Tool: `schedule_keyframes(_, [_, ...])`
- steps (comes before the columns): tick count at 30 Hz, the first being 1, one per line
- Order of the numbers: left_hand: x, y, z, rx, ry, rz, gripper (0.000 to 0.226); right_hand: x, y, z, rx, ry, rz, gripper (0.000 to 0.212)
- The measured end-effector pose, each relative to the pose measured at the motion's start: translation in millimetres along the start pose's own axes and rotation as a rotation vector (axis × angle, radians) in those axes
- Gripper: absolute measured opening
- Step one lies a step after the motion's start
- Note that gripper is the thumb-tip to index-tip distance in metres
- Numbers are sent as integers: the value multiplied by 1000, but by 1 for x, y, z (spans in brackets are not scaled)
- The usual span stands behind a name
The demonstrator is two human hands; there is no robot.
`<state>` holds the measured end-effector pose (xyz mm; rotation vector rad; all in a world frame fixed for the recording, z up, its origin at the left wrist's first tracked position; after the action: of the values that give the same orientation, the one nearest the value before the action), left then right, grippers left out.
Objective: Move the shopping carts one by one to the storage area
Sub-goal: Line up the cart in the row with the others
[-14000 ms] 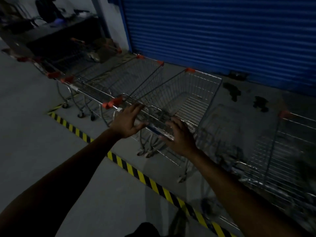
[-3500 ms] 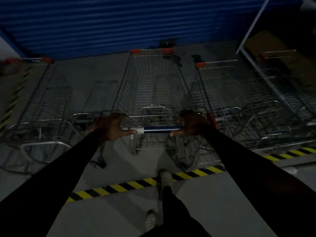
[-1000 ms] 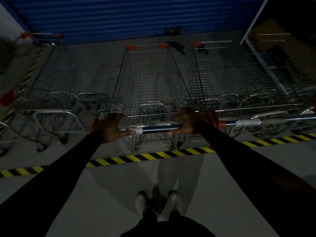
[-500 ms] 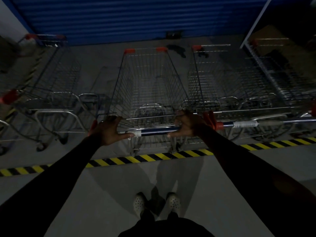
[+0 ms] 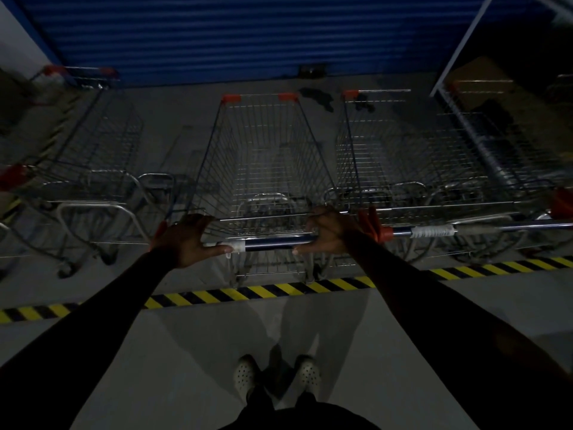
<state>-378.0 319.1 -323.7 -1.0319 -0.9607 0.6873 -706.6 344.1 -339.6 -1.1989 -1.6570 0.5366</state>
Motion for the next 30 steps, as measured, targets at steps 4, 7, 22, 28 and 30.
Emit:
schedule_keyframes(4, [1, 0, 2, -15, 1, 9, 119, 5, 1, -1, -21, 18, 3, 59])
schedule_keyframes(7, [0, 3, -1, -31, -1, 7, 115, 3, 3, -2, -16, 40, -16, 57])
schedule_keyframes(22, [-1, 5, -8, -30, -9, 0, 122, 10, -4, -16, 249, -86, 118, 91])
schedule_keyframes(28, [0, 3, -10, -25, 2, 1, 124, 7, 0, -13, 255, -45, 121, 88])
schedule_keyframes(30, [1, 3, -10, -20, -1, 1, 125, 7, 0, -15, 245, -50, 103, 88])
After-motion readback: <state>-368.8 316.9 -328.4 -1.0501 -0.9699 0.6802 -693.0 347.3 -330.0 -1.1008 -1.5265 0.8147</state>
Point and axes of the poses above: each hand's wrist, its own x-axis away from the middle knuckle, its own y-axis out of the palm, z = x × y, the point moved 7 cm from there along -x, towards the middle knuckle, and after that the axes turned 11 degrees about y, right-handed, at the moved point
